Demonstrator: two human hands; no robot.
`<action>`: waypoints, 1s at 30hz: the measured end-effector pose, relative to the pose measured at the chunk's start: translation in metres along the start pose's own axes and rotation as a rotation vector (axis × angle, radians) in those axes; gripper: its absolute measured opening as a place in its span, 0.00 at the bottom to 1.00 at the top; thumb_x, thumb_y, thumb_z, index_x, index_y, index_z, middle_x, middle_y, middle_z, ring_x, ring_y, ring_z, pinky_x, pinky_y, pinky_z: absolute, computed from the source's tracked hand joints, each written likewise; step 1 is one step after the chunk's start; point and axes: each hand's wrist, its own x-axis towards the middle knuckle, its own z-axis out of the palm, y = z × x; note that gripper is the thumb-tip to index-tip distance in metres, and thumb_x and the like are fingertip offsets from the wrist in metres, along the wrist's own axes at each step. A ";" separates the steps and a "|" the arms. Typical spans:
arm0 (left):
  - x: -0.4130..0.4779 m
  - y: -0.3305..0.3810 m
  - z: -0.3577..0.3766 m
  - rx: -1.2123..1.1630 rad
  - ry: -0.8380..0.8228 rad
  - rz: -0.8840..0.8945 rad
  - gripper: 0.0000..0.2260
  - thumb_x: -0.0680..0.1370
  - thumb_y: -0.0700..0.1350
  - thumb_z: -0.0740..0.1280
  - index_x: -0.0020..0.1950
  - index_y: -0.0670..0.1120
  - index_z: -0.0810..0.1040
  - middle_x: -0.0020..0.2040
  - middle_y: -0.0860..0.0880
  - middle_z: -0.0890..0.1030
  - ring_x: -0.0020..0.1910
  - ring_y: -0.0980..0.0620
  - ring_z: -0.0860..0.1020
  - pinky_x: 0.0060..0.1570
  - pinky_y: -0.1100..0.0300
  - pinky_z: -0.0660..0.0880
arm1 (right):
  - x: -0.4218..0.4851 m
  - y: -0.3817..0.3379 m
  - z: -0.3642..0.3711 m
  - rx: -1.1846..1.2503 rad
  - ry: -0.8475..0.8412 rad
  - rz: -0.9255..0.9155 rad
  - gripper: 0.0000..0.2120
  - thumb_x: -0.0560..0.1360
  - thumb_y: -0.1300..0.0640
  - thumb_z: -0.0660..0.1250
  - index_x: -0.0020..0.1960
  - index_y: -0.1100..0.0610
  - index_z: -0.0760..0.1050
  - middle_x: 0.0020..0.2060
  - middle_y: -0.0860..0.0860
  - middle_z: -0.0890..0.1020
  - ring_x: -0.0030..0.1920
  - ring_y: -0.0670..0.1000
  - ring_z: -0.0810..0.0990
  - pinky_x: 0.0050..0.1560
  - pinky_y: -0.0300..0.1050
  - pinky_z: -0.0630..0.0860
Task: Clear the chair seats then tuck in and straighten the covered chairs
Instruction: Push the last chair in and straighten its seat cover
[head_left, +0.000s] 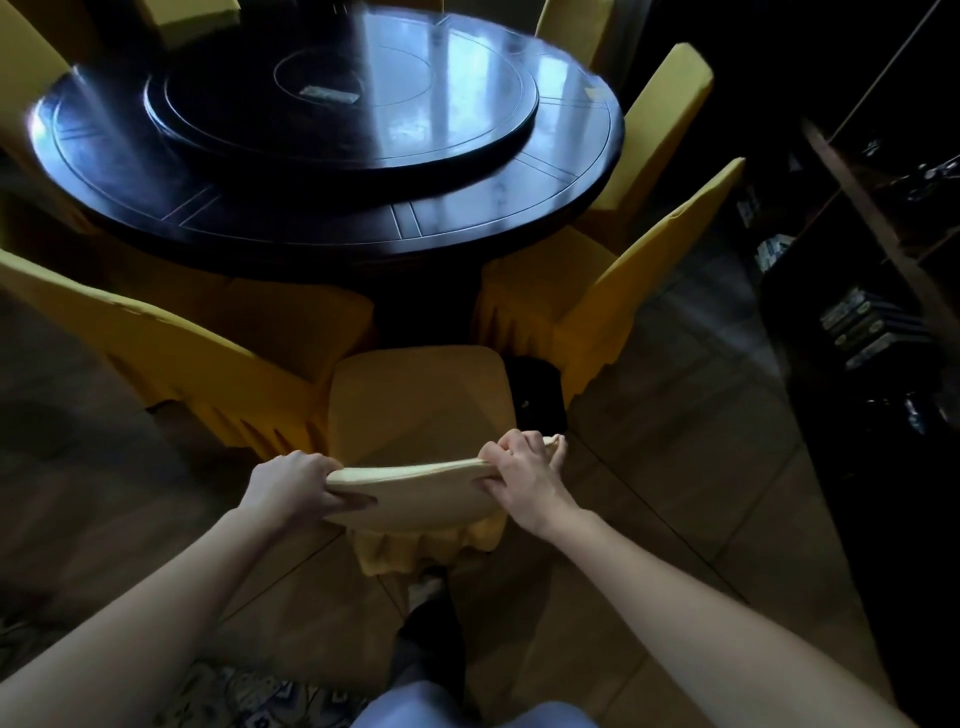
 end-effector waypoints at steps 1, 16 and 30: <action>0.002 0.001 -0.002 -0.011 0.036 0.010 0.27 0.65 0.72 0.65 0.54 0.56 0.80 0.41 0.59 0.79 0.40 0.60 0.77 0.33 0.65 0.73 | 0.005 0.000 -0.002 0.010 -0.006 -0.001 0.10 0.78 0.48 0.62 0.58 0.48 0.72 0.58 0.50 0.69 0.65 0.53 0.61 0.70 0.71 0.42; 0.075 0.025 -0.014 -0.113 0.254 0.070 0.25 0.66 0.67 0.69 0.55 0.53 0.81 0.46 0.55 0.82 0.45 0.57 0.79 0.38 0.60 0.78 | 0.088 0.041 -0.032 -0.054 -0.045 0.033 0.11 0.77 0.47 0.64 0.58 0.47 0.71 0.59 0.50 0.69 0.66 0.54 0.61 0.71 0.69 0.44; 0.170 0.043 -0.053 -0.108 0.236 0.086 0.27 0.66 0.69 0.68 0.57 0.53 0.80 0.49 0.54 0.82 0.50 0.53 0.79 0.45 0.55 0.77 | 0.167 0.074 -0.057 -0.091 -0.039 0.081 0.11 0.78 0.47 0.62 0.59 0.48 0.70 0.62 0.51 0.68 0.68 0.55 0.60 0.71 0.68 0.45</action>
